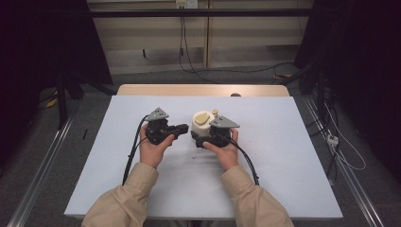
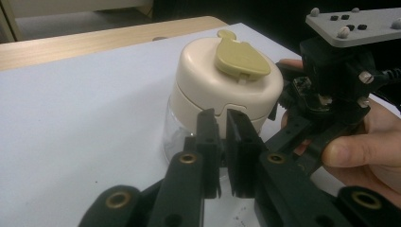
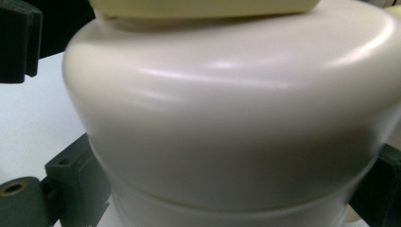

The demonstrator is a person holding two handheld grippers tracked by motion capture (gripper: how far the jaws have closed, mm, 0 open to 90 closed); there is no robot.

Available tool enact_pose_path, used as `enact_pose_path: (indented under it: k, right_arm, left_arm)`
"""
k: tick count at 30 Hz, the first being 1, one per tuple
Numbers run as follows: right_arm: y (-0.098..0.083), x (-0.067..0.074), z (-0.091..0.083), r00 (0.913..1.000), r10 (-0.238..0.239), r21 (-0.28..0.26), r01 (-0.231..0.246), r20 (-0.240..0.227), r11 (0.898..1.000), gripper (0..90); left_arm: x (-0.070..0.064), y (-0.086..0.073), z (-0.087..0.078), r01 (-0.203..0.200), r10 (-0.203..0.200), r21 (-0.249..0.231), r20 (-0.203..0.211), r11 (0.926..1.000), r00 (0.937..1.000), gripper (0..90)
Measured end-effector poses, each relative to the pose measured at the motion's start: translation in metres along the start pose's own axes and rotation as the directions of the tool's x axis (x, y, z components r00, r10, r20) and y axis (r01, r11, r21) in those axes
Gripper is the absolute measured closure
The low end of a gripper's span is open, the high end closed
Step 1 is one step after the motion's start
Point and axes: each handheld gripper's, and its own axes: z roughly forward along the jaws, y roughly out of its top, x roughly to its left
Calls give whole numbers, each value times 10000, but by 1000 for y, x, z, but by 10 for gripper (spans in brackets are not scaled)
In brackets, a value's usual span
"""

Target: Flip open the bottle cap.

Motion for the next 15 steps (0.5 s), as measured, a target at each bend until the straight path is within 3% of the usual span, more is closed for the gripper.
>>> enact_pose_path:
  k: [15]
  right_arm:
    - [0, 0, 0, 10000, -3, 5, 3, -2, 10000, 47]
  left_arm:
    - [-4, 9, 8, -104, 105, 226, -23, 9997, 9999, 900]
